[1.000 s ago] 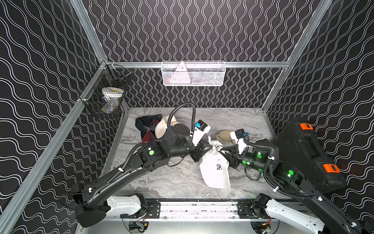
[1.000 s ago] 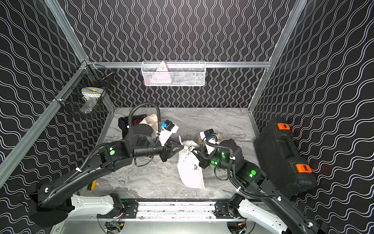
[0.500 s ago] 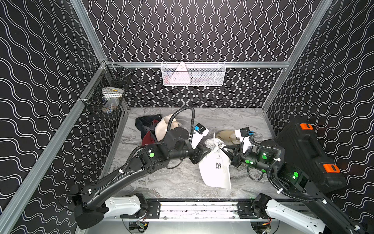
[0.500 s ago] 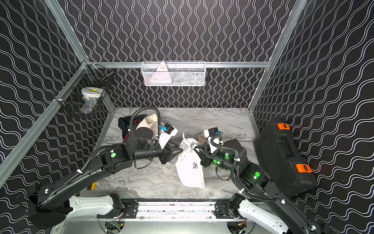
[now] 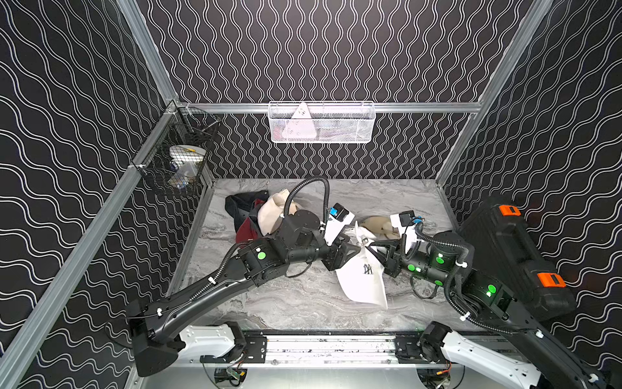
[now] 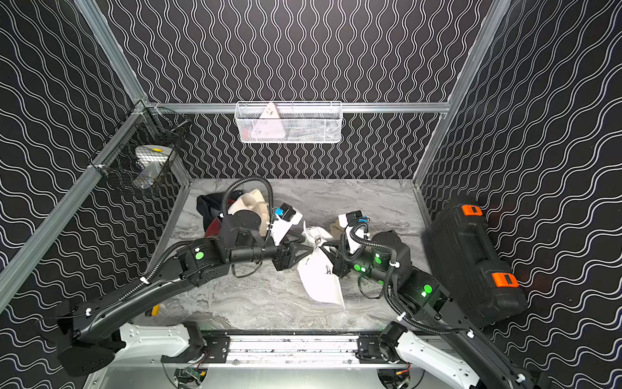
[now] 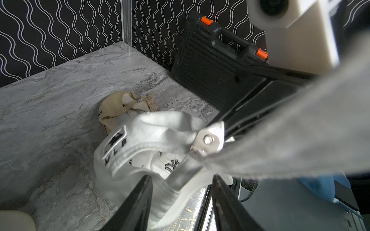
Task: Open the adjustable buckle of the baseball cap
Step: Pull the adjustable strap on the baseball cap.
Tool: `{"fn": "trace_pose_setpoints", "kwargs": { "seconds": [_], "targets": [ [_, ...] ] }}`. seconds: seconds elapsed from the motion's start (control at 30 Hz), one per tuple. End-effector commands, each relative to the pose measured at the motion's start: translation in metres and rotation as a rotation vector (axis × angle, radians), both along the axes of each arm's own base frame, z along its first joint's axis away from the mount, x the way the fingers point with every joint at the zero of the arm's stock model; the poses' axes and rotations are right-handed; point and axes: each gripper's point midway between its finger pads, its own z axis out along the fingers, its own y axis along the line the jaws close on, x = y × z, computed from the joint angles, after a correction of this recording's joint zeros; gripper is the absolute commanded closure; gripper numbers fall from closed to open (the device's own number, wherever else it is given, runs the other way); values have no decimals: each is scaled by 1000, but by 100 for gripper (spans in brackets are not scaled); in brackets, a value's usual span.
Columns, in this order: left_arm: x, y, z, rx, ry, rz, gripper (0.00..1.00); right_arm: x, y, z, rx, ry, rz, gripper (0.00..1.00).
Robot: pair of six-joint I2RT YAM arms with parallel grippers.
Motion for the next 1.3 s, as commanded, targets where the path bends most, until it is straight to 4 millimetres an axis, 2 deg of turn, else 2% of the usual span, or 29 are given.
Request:
{"fn": "trace_pose_setpoints", "kwargs": {
  "seconds": [0.0,0.23,0.3,0.43,0.77,1.0,1.13,1.27],
  "targets": [
    [1,-7,10,-47,-22,-16,47,-2,3,18,62,-27,16,100],
    [3,-13,7,-59,-15,-25,49,-6,4,23,79,-25,37,100],
    [3,-15,5,-59,-10,-31,55,-7,3,24,79,-28,34,100],
    [3,-13,7,-62,-14,-27,74,-6,1,23,74,-29,26,100],
    [-4,-9,10,-56,-1,-44,92,-2,-2,9,13,-26,1,100],
    [-8,-6,15,-45,12,-48,99,-2,-4,2,-44,-40,12,100],
    [-9,-6,15,-31,22,-49,100,-4,1,-2,-69,-39,42,89],
    [-9,-6,13,-8,32,-50,100,-4,4,-3,-82,-38,61,83]
  ]
}}
